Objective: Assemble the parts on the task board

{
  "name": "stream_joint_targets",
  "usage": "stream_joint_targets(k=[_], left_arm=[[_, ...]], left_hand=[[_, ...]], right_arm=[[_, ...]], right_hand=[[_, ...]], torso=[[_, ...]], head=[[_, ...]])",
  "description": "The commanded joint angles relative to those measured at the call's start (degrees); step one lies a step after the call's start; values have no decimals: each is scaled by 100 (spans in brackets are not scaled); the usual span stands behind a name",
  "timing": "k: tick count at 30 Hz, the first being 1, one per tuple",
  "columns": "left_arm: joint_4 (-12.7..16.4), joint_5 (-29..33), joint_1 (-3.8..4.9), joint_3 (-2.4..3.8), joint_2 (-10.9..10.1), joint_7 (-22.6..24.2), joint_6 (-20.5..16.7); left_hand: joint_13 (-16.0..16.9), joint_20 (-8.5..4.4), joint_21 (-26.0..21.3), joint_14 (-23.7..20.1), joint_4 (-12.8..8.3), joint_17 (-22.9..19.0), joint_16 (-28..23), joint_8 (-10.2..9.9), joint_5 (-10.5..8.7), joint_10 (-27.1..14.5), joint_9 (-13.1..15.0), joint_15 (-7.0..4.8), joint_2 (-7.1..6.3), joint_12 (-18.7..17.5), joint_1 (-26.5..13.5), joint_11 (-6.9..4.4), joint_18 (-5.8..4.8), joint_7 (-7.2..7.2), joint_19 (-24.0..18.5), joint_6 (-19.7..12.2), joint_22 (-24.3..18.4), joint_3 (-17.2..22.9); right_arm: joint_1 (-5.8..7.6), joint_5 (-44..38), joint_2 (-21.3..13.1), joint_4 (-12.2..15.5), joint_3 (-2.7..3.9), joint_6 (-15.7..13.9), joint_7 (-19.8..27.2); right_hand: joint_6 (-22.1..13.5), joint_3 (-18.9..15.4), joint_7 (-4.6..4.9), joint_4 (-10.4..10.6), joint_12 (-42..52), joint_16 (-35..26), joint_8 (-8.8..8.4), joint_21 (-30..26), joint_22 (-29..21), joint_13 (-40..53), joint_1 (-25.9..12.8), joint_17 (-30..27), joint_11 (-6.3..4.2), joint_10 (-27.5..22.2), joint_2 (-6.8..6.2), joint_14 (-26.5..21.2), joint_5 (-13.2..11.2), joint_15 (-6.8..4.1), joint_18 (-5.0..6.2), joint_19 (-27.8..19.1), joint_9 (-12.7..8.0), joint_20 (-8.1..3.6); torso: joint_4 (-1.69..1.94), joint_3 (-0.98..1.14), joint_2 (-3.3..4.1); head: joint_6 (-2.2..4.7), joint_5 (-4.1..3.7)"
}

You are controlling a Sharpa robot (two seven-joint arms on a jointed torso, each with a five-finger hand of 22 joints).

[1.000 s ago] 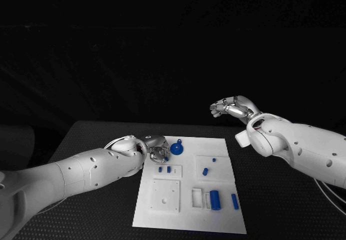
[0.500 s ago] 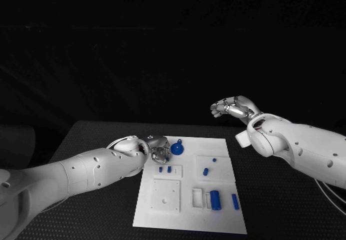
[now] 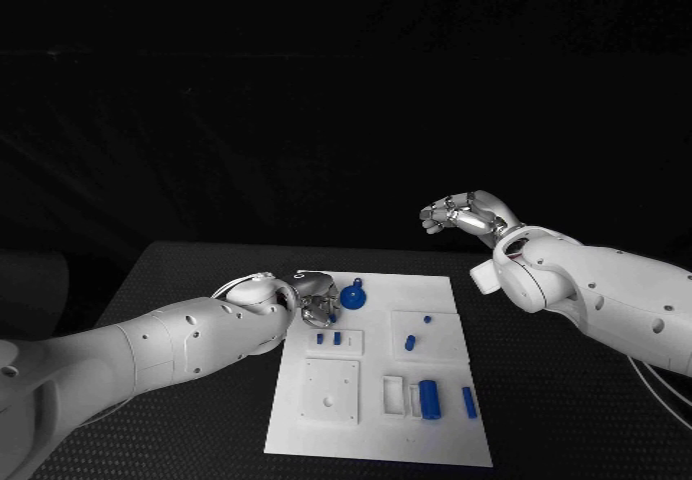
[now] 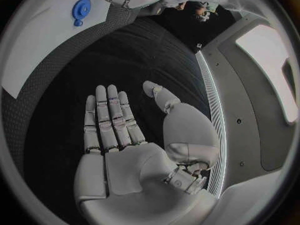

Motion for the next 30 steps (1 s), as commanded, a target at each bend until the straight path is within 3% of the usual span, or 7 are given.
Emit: stream_joint_targets(k=[1,5,17,26,30], left_arm=[[20,110,-54,-38,-24,49,39],[34,138,-54,-36,-41,68,-78],[19,160,-55,-30,-87,24,-176],[37,162,-55,-21,-210,8,-273],[90,365,-54,7,-338,96,-514]], left_hand=[[-25,-227,21,-47,-30,-5,-3,-160,30,-87,-61,20,1,-72,-7,16,47,116,-35,-310,94,29],[-72,-170,6,-96,-71,-19,-30,-341,-23,-261,-155,94,-126,-183,22,95,51,259,-66,-662,93,35],[-99,-92,-7,-154,-56,-44,-45,-528,-43,-347,-269,154,-300,-261,101,155,104,136,-95,-1151,94,39],[-101,-87,-2,-148,-38,-48,-36,-554,-69,-354,-284,157,-319,-271,125,158,116,112,-86,-1260,95,38],[-94,-88,6,-140,-27,-51,-27,-475,-48,-334,-256,151,-296,-264,171,153,125,184,-77,-1170,97,61]], right_arm=[[-3,-4,-1,5,2,61,48],[-3,-4,-2,4,2,56,48],[-3,-4,-3,-3,2,61,43],[-5,-38,-26,-6,1,91,-25],[-10,-294,-53,-32,1,140,-143]], right_hand=[[-14,17,13,9,-40,22,25,-28,10,1,57,-9,9,31,2,-22,28,14,49,-43,-8,11],[-15,16,13,9,-41,22,24,-28,10,0,57,-10,10,30,1,-22,28,14,49,-43,-8,11],[-17,15,14,7,-43,22,23,-30,11,0,57,-11,11,27,-3,-25,28,15,48,-45,-9,11],[-20,17,15,5,-46,21,22,-33,13,-1,61,-13,12,25,-4,-27,28,16,48,-47,-11,11],[-24,45,15,-49,-50,29,23,-35,24,0,140,-15,11,26,12,-24,22,17,53,-43,-13,7]], torso=[[9,-5,-3],[7,-7,-1],[1,-3,1],[-1,-2,0],[0,0,-1]], head=[[7,-2],[7,-4],[10,-5],[23,-7],[36,-17]])
